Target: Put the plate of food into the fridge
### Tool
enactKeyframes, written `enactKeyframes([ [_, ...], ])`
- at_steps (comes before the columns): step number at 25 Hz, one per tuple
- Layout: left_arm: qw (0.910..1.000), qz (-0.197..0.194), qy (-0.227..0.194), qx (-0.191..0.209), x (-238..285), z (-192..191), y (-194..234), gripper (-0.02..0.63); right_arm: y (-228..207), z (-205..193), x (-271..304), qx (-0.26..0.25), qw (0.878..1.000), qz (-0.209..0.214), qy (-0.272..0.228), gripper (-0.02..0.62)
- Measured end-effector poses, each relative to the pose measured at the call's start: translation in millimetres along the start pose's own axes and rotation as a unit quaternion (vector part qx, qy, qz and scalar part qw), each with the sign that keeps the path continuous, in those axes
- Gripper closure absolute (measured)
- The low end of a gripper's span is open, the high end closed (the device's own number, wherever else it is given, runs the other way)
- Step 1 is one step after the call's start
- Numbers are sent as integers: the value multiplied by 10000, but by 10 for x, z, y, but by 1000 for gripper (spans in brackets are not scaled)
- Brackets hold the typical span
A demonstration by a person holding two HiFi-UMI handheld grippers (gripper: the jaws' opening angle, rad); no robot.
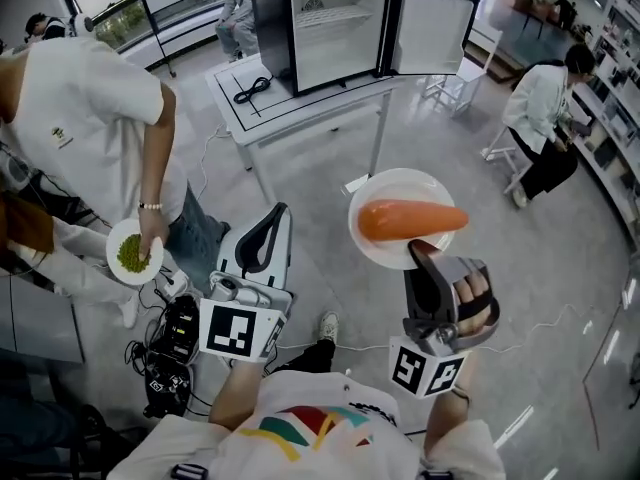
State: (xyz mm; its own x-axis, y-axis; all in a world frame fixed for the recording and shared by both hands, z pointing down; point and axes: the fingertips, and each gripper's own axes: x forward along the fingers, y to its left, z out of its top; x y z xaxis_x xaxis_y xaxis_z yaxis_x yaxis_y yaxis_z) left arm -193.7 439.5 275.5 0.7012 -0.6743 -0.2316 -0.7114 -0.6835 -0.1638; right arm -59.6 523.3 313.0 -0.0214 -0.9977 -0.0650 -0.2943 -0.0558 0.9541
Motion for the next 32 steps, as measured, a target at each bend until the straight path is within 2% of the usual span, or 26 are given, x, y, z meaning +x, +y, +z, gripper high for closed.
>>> enactKeyframes([
  [7,10000,61,-26,63,1001,-263,623,600,-132,-309,1167,-86,9999,-44,-44,572],
  [13,9998,200,36,15,1528,-460,1089,600,-122,-464,1913,-48,9999,76,-49,572],
  [23,9997,201,104,-65,2316,-821,1442,600,-85,-798,2815,-43,9998,173,-84,572],
  [32,9995,278,108,-129,3393,-1113,1881,600,-187,-1236,3973,-131,9993,272,-213,572],
])
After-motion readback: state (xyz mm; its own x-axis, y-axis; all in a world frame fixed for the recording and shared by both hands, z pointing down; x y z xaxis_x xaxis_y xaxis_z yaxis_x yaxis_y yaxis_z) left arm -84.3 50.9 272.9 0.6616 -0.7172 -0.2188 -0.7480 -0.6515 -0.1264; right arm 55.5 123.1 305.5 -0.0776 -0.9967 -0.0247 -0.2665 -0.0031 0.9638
